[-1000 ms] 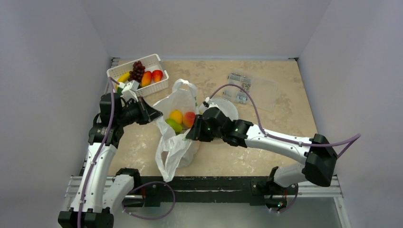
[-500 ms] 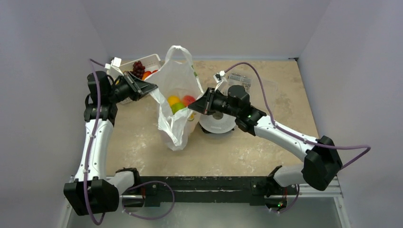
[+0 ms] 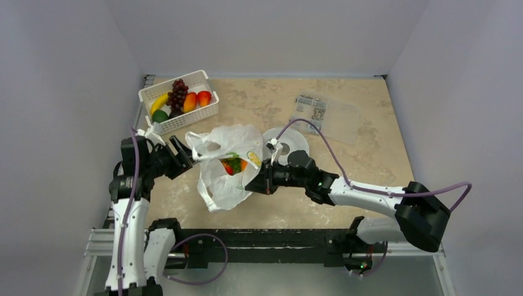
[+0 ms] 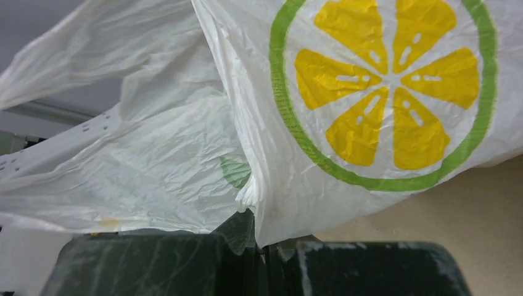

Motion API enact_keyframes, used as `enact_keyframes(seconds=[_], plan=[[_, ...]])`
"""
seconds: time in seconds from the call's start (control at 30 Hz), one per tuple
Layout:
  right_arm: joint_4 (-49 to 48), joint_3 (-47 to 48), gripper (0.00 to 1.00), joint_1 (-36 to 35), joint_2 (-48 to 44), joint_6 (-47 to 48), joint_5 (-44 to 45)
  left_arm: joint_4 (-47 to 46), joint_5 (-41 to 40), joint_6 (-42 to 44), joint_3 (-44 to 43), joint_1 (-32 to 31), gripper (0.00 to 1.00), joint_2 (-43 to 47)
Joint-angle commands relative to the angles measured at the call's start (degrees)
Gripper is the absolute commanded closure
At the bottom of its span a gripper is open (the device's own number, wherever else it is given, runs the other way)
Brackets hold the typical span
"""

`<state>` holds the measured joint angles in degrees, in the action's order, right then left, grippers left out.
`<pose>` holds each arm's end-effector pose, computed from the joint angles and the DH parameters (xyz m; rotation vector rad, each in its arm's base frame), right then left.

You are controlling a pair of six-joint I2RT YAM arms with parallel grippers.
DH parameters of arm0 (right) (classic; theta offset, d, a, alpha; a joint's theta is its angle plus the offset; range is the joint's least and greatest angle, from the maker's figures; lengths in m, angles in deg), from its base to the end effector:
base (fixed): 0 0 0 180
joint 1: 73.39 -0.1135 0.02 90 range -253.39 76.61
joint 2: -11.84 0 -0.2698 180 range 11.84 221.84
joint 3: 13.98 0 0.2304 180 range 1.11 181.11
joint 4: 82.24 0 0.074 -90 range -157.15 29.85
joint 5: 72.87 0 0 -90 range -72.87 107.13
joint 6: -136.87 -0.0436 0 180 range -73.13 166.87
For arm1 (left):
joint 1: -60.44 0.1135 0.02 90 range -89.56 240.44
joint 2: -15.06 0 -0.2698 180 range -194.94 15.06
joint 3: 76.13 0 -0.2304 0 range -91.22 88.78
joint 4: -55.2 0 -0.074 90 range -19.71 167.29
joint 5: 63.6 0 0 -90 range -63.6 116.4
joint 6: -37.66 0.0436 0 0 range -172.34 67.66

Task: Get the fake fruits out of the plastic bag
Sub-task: Adjust the plastic bag at the center of the board.

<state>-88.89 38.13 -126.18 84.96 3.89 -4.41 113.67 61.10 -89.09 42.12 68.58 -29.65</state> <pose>0.1491 0.2229 0.2607 -0.4805 2.0320 1.4529 0.1331 -0.0060 0.2981 -0.5771 2.2441 -0.9504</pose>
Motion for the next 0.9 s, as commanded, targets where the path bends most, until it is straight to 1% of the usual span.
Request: enact_keyframes(seconds=[0.0, 0.1, 0.2, 0.33, 0.4, 0.43, 0.53, 0.63, 0.7, 0.77, 0.87], plan=[[-7.07, -3.45, 1.00, -1.38, -1.53, 1.14, 3.65, 7.53, -9.05, 5.03, -3.48, 0.37, 0.29, 8.99], [-6.30, -2.89, 1.00, -1.52, -0.20, 2.75, 3.68, 10.00, -6.33, 6.54, -5.19, -0.17, 0.27, 11.72], [-5.53, -1.69, 1.00, -1.52, 0.56, 3.46, 3.68, 9.35, -1.92, 4.78, -5.48, -2.81, 0.27, 14.90], [-5.46, -0.87, 1.00, -1.52, -0.13, 3.17, 4.71, 10.00, -2.76, 4.37, -8.79, -12.06, 0.31, 16.48], [-4.46, -0.06, 1.00, -1.52, -0.47, 3.09, 5.64, 7.67, -0.88, 3.75, -9.08, -15.79, 0.34, 15.61], [-3.75, 0.39, 1.00, -1.52, -0.47, 3.03, 6.01, 6.07, -1.26, 3.37, -9.14, -17.92, 0.36, 14.95], [-3.65, 1.27, 1.00, -1.52, -0.03, 3.06, 6.08, 4.02, -8.13, 5.26, -11.93, -26.94, 0.42, 11.34], [-3.08, 1.94, 1.00, -1.52, -0.22, 3.04, 6.05, 3.66, -15.46, 9.16, -16.62, -37.79, 0.51, 4.89], [-2.71, 1.93, 1.00, -1.52, -1.22, 2.99, 6.67, 4.36, -22.33, 11.97, -19.18, -45.83, 0.58, 1.01], [-1.77, 2.13, 1.00, -1.52, -2.24, 3.14, 7.65, 3.03, -27.09, 13.49, -19.27, -49.54, 0.61, -1.48], [-1.03, 2.11, 1.00, -1.52, -3.21, 3.25, 8.44, -0.37, -27.56, 12.84, -16.92, -50.91, 0.63, -3.20]])
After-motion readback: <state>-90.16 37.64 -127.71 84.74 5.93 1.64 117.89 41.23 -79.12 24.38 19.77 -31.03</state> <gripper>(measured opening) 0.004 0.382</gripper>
